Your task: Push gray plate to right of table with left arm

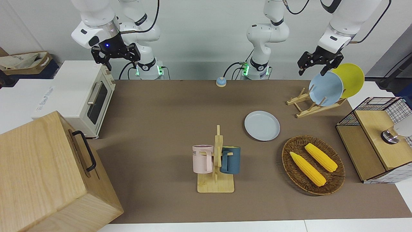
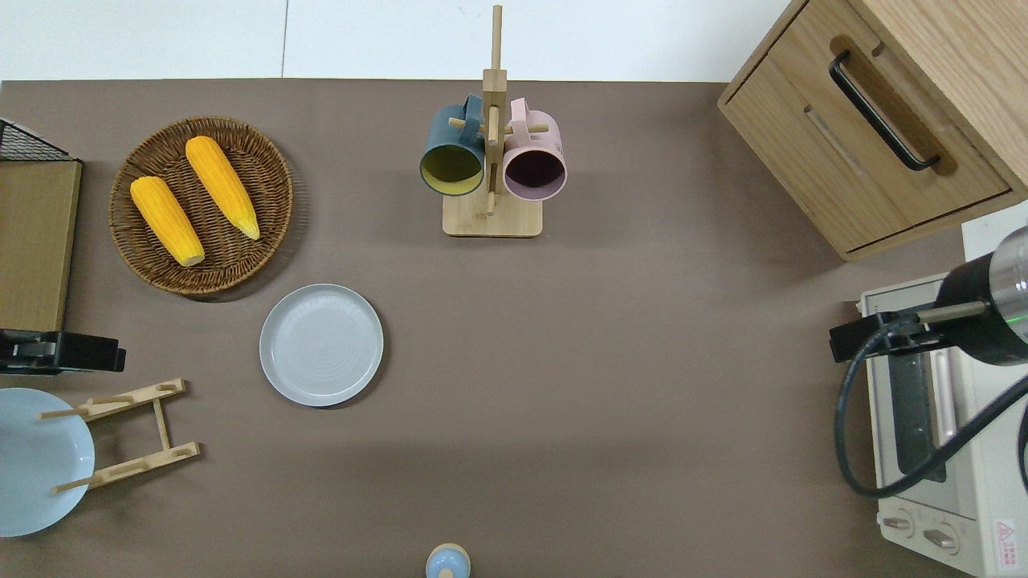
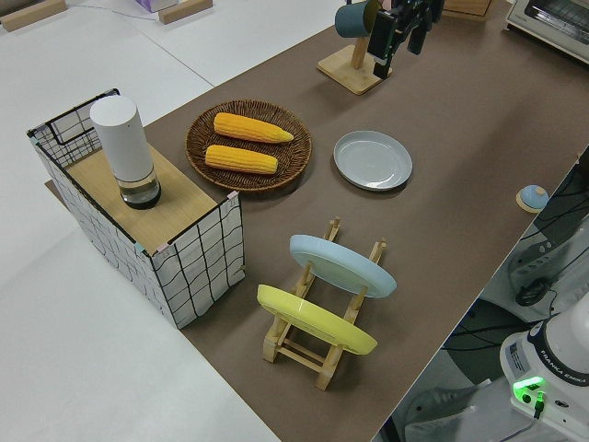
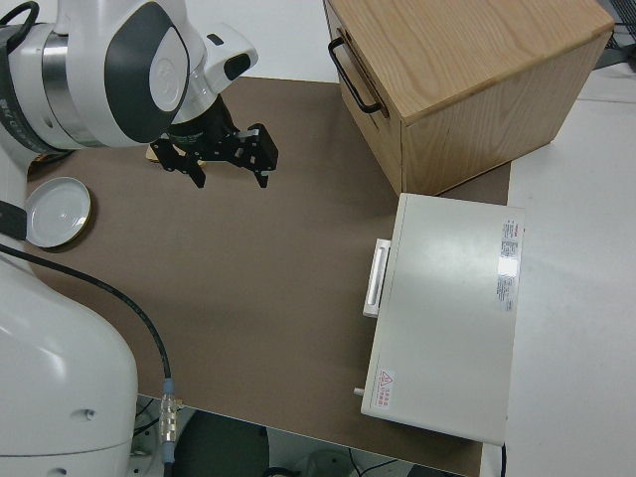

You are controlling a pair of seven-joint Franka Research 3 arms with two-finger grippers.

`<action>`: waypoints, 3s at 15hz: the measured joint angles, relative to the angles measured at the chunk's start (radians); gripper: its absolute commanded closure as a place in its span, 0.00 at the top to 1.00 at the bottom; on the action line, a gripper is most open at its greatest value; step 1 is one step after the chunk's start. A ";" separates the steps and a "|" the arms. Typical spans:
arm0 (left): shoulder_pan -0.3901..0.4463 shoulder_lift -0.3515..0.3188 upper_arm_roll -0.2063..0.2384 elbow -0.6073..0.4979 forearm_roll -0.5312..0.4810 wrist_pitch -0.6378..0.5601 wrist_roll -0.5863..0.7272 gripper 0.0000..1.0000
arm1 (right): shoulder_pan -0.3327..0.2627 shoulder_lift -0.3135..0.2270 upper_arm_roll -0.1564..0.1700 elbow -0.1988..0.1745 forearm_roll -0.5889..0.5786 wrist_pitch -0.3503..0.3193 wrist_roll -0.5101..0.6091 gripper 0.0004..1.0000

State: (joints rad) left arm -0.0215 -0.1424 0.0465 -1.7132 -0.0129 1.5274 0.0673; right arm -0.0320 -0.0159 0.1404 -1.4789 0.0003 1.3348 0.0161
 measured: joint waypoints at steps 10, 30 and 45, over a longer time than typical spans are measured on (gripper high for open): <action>0.000 0.000 -0.012 0.000 0.000 0.001 0.000 0.99 | 0.000 0.000 0.000 0.000 0.000 0.000 0.000 0.98; -0.001 0.019 -0.028 -0.083 0.000 0.113 -0.009 0.99 | 0.000 0.000 0.000 0.000 0.000 0.000 0.000 0.98; -0.003 0.020 -0.063 -0.380 -0.010 0.466 -0.075 0.99 | 0.000 0.000 0.000 0.000 0.000 0.000 0.000 0.98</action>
State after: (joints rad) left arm -0.0241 -0.1229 -0.0167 -2.0929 -0.0227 1.9930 -0.0075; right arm -0.0320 -0.0159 0.1404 -1.4789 0.0003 1.3348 0.0161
